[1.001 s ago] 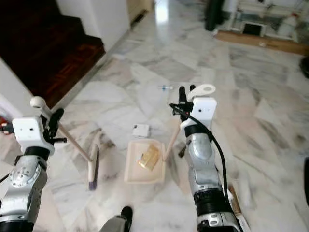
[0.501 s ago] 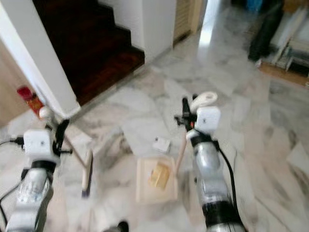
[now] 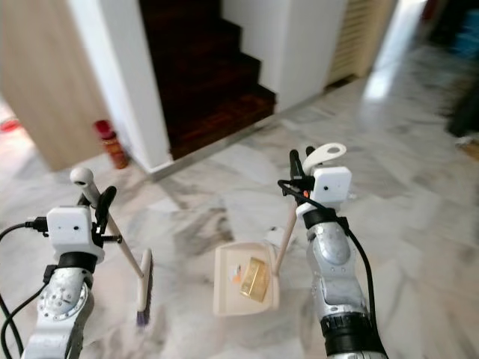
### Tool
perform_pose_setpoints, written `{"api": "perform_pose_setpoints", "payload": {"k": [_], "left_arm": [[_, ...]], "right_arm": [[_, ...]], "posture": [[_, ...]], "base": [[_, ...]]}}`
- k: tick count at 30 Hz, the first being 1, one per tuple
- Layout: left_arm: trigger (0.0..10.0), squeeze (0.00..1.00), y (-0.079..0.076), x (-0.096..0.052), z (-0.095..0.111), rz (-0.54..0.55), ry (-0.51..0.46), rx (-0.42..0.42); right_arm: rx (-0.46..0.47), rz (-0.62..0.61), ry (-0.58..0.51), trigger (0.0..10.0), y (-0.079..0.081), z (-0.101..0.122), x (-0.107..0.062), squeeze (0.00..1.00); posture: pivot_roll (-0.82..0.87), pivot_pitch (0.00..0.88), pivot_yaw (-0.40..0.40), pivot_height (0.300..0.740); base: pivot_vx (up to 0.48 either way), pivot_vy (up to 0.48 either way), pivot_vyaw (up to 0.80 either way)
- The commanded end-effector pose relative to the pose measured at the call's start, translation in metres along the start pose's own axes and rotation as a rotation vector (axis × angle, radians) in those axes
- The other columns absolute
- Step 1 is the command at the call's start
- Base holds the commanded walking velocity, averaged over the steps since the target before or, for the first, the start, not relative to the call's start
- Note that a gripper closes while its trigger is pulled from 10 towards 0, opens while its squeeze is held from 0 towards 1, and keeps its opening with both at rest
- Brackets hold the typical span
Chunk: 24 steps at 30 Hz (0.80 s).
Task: Sweep floor
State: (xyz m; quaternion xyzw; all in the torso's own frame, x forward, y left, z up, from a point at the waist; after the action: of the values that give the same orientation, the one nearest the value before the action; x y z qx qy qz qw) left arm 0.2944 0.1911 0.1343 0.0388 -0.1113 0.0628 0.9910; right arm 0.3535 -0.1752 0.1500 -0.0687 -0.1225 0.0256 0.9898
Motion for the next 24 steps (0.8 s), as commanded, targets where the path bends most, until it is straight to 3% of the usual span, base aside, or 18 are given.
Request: {"api": "perform_pose_setpoints", "payload": {"k": [1, 5, 10, 18, 24], "left_arm": [[10.0, 0.00, -0.003, 0.002, 0.013, -0.004, -0.060, 0.005], [10.0, 0.00, -0.004, 0.001, 0.014, -0.012, -0.060, 0.005], [10.0, 0.00, 0.015, 0.003, 0.016, 0.044, -0.057, 0.033], [10.0, 0.00, 0.029, 0.002, 0.013, 0.088, -0.037, 0.044], [10.0, 0.00, 0.027, 0.000, 0.015, 0.065, -0.027, 0.060]], "right_arm": [[-0.018, -0.004, -0.071, 10.0, -0.004, 0.020, 0.006, 0.00], [-0.012, -0.007, -0.068, 10.0, -0.002, 0.020, 0.008, 0.00], [0.013, 0.015, -0.060, 10.0, 0.012, 0.021, 0.013, 0.00], [0.030, 0.022, -0.048, 10.0, 0.018, 0.021, 0.013, 0.00], [0.070, 0.018, -0.010, 10.0, 0.027, 0.013, 0.012, 0.00]], "posture": [[-0.03, 0.000, -0.040, 0.740], [-0.02, 0.000, -0.034, 0.740], [0.00, 0.000, -0.044, 0.740], [0.00, 0.017, -0.027, 0.740], [0.02, 0.047, -0.009, 0.740]], "base": [[0.000, 0.000, 0.79], [0.000, 0.000, 0.79], [0.000, 0.000, 0.79], [0.000, 0.000, 0.79], [0.000, 0.000, 0.00]]}}
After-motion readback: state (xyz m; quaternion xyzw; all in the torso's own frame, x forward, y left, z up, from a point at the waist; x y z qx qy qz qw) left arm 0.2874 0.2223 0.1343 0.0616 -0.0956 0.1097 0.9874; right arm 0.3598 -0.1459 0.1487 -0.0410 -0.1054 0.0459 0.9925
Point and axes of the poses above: a point about 5 cm out from each wrist's last joint towards the gripper, its own x axis pointing out of the wrist towards the gripper, its own z axis along the axis of the wrist's last joint, y = z × x, the point moved 4 cm from there along x, pointing out of the wrist towards the gripper, and after that the axes turned 6 degrees about -x, right-handed, at the moved point
